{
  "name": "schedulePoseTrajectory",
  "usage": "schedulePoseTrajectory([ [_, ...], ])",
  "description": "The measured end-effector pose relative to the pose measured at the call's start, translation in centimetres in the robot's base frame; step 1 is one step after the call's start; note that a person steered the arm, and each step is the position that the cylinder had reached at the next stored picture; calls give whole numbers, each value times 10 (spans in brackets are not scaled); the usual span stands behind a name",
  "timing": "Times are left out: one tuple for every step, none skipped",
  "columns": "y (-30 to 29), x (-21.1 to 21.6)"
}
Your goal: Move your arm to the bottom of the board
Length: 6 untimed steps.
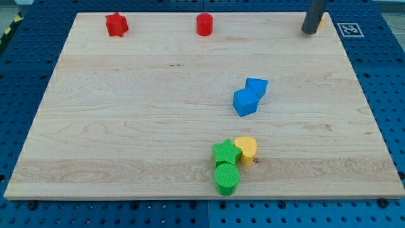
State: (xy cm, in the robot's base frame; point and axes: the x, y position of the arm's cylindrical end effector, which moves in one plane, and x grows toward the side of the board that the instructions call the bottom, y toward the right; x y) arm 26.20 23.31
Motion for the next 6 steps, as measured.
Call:
schedulePoseTrajectory([
  [0, 20],
  [0, 45],
  [0, 74],
  [0, 97],
  [0, 100],
  [0, 103],
])
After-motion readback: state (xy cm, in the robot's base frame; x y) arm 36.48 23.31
